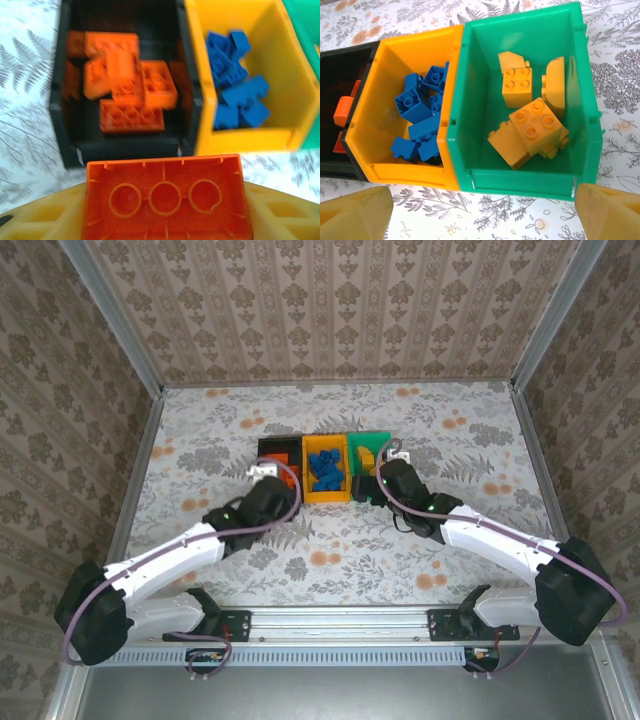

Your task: Sort the legos into containers by color

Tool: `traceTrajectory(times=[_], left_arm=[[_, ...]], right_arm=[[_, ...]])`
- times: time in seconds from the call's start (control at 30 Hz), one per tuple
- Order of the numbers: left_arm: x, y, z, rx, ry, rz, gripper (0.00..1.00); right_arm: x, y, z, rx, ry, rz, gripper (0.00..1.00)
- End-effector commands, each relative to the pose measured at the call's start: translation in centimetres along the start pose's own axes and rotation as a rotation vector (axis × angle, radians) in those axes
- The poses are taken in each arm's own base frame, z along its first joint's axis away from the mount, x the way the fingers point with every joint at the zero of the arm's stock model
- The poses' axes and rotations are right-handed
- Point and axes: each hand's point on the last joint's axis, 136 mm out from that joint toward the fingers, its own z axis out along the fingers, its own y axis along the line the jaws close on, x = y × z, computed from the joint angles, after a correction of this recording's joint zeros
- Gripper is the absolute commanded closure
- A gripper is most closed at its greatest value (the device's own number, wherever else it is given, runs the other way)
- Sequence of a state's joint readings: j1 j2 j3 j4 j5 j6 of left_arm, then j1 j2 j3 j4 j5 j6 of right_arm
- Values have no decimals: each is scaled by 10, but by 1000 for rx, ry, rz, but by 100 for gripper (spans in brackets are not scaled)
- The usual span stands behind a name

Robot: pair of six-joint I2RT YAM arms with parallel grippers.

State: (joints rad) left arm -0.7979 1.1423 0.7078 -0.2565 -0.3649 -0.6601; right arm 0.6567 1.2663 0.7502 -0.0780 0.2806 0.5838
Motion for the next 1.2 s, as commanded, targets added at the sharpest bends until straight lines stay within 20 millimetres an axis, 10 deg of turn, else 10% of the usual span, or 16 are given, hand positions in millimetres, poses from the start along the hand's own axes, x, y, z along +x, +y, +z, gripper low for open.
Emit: traceTrajectory(times=[0.0,0.33,0.47,0.57,0.83,1.17], left_arm=[[-19,-5,11,38,73,36,45],[-55,5,84,-63,160,36,43],[-65,0,91,-59,139,32,17],[-78,-7,81,-32,103,24,1],[-106,-16,9,30,-88,41,0],[-105,73,-29,-190,-434,58,0]], right_arm=[[-2,-3,-4,-2,-11,23,5],[-5,-5,-11,2,-21,20,5],[-8,-6,-16,0,-29,20,4],[-10,-7,-20,-4,-40,25,2],[-18,-14,-34,12,-84,12,0],[-23,-42,-42,123,-176,104,0]])
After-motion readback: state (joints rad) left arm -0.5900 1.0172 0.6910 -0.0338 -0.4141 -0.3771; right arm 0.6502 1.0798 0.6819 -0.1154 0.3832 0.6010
